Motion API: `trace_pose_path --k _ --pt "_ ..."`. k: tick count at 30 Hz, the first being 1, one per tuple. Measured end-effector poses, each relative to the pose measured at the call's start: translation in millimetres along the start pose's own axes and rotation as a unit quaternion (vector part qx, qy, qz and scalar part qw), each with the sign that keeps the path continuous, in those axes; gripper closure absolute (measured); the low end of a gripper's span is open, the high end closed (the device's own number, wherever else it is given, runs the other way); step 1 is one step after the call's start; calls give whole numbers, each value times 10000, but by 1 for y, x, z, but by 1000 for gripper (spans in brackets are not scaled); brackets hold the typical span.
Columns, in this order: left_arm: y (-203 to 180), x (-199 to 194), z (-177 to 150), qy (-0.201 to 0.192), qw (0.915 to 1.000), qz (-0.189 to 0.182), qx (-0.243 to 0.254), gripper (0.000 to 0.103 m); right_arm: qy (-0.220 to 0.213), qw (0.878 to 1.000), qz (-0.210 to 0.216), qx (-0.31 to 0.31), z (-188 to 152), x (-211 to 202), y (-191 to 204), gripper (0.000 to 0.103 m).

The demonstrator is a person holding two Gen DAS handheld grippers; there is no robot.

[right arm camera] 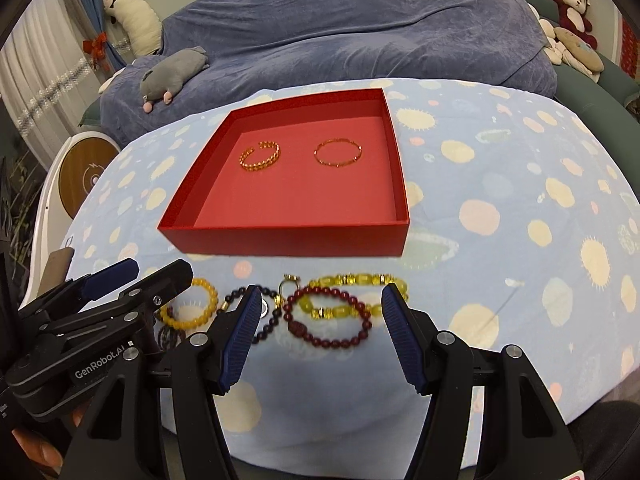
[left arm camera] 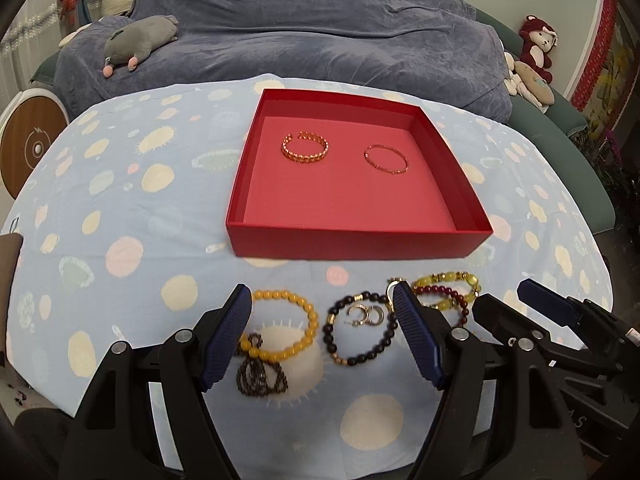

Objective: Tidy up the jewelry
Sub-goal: 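Grasp the dark garnet beaded bracelet with the left tool while the right tool grasps the red bead bracelet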

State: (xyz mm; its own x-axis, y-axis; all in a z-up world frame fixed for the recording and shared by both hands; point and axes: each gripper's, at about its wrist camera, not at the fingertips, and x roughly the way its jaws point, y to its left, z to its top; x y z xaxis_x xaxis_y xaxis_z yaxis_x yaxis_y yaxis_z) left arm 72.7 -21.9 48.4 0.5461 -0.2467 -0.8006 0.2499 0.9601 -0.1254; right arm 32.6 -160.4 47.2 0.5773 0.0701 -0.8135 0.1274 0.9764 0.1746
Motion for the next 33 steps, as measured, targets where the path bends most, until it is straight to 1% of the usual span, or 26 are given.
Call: trace_pose_path --k 6,11,14,20,25,28,29,33 --pt "3 -9 -32 35 9999 -37 -89 33 119 9999 -46 -78 -34 -7 3 43" --pt "10 -12 -53 44 9997 85 -215 33 159 9998 -89 -77 -51 -8 0 43" --pt "20 -11 -60 51 9992 189 -339 33 157 9998 -141 -67 -57 -7 -4 43" --pt "35 -7 -63 34 9980 395 -494 34 188 9996 -196 -52 -65 -3 -8 43" --pt "38 -2 -64 84 9979 428 -479 34 238 9995 -200 -94 -66 1 -8 43" --pt "39 2 -66 142 9979 463 -440 37 257 9994 -195 -99 -68 2 -7 43" --pt "40 3 -66 152 9978 449 -458 40 261 9994 -187 -96 -68 2 -7 43" --pt "45 7 -64 169 9974 454 -530 44 267 9994 -185 -79 -68 3 -7 43"
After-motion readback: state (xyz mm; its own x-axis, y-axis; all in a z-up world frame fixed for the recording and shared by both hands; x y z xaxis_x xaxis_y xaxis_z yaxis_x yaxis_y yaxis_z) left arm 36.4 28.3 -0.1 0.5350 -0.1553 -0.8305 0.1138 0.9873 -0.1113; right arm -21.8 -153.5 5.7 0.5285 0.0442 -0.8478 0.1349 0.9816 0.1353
